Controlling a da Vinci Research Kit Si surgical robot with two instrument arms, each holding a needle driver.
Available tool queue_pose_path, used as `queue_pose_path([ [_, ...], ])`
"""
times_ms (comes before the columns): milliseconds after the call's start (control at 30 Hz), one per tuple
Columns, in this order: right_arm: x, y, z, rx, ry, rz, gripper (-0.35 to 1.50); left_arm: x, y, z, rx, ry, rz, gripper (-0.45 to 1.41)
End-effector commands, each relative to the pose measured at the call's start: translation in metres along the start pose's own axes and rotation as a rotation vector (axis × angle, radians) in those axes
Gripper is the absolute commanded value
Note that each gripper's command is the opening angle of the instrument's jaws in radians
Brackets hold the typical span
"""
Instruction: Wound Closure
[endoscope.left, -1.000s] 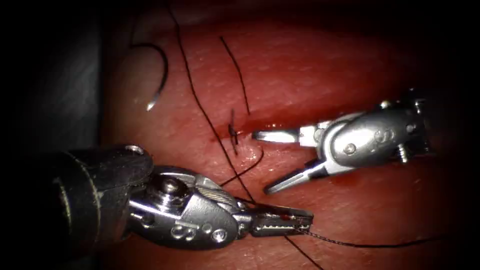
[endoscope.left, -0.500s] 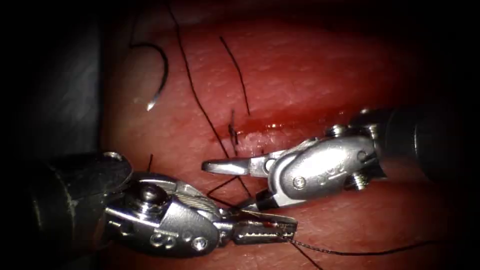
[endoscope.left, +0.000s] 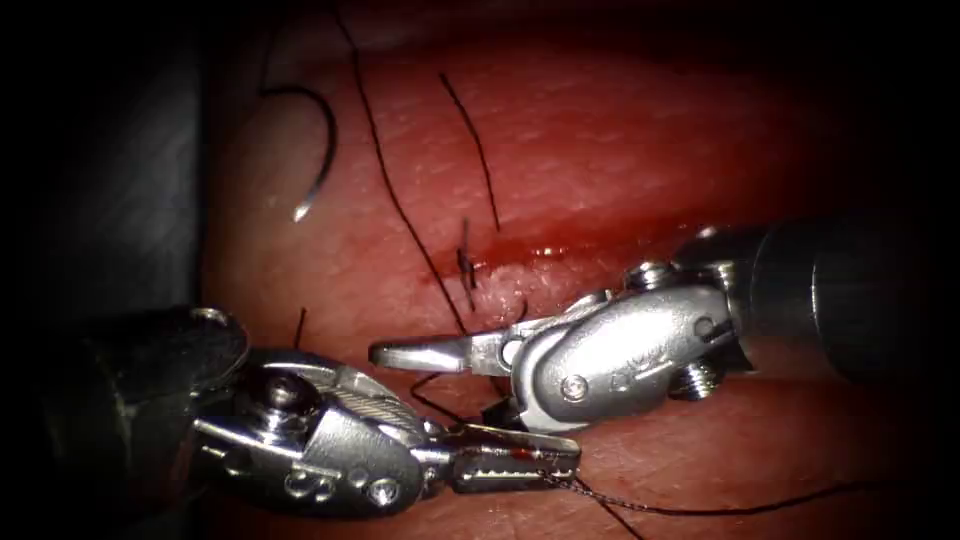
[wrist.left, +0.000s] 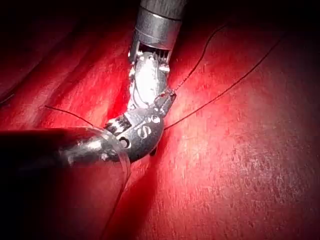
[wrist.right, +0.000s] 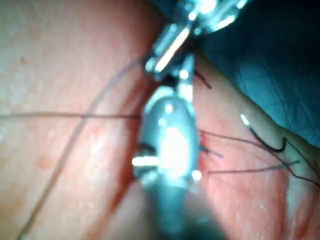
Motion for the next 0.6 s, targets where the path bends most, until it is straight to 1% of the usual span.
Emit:
queue_pose_path([
  [33,-0.0005,-0.0006,0.0004,-0.002,0.003,0.021,-0.35,-0.0004,0.0003,0.0007,0.001,-0.002,-0.001,-0.45],
  [300,-0.0003,0.0002,-0.0009,-0.03,-0.027,0.078,-0.35,-0.0003,0.0005,0.0004,0.008,-0.021,-0.003,-0.45],
  [333,-0.0004,0.0005,-0.0012,-0.037,-0.035,0.081,-0.35,-0.0002,0.0005,0.0003,0.009,-0.025,-0.003,-0.45],
  [367,-0.0008,0.0012,-0.002,-0.063,-0.061,0.095,-0.35,-0.0001,0.0006,0.0003,0.012,-0.032,-0.003,-0.45],
  [400,-0.0013,0.0018,-0.0029,-0.095,-0.096,0.11,-0.35,0.0,0.0005,0.0004,0.022,-0.054,-0.023,0.44],
  [433,-0.0016,0.0021,-0.0034,-0.108,-0.11,0.114,-0.35,0.0,0.0005,0.0004,0.025,-0.067,-0.031,0.61],
  [467,-0.0019,0.0024,-0.0038,-0.124,-0.128,0.118,-0.35,0.0,0.0004,0.0005,0.049,-0.077,-0.047,0.74],
  [500,-0.0019,0.0024,-0.0038,-0.124,-0.128,0.118,-0.35,0.0,0.0004,0.0005,0.049,-0.077,-0.047,0.74],
  [533,-0.0025,0.003,-0.005,-0.158,-0.167,0.129,-0.35,0.0,0.0003,0.0005,0.084,-0.089,-0.058,0.86],
  [567,-0.0025,0.003,-0.005,-0.158,-0.167,0.129,-0.35,0.0,0.0003,0.0005,0.084,-0.089,-0.058,0.86],
  [600,-0.0027,0.0032,-0.0054,-0.169,-0.18,0.135,-0.35,0.0,0.0003,0.0005,0.096,-0.096,-0.06,0.91],
])
